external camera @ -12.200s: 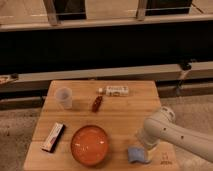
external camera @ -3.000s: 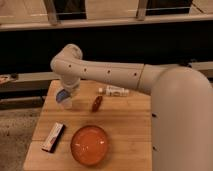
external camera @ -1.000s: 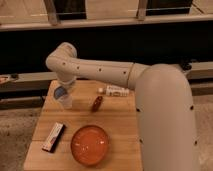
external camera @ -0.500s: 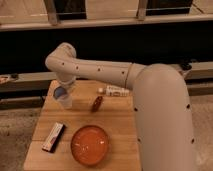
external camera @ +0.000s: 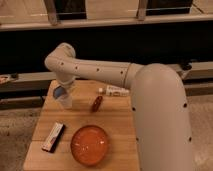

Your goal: Place the white sponge in the ceramic cup

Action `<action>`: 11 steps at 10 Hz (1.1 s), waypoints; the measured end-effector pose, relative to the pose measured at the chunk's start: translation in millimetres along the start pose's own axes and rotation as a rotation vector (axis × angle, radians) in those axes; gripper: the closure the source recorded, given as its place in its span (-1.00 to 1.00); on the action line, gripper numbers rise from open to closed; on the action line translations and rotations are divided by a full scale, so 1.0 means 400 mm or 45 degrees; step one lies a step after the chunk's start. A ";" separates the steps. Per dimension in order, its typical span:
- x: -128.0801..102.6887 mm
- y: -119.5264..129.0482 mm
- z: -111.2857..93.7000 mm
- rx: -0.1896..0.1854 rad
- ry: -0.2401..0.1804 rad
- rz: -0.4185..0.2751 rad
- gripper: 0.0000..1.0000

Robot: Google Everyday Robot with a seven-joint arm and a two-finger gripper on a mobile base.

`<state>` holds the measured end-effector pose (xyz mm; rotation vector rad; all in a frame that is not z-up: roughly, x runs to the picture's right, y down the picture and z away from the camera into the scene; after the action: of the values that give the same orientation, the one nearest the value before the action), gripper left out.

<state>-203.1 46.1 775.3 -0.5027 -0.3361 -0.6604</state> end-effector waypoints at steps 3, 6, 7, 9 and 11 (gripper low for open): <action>-0.001 -0.003 0.007 -0.005 0.000 0.005 0.93; -0.003 -0.006 0.014 -0.007 0.000 0.013 0.93; -0.003 -0.006 0.017 -0.008 0.000 0.016 0.93; -0.004 -0.006 0.021 -0.010 0.000 0.022 0.93; -0.004 -0.008 0.023 -0.012 -0.001 0.027 0.93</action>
<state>-207.6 49.9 783.3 -0.5150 -0.3281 -0.6416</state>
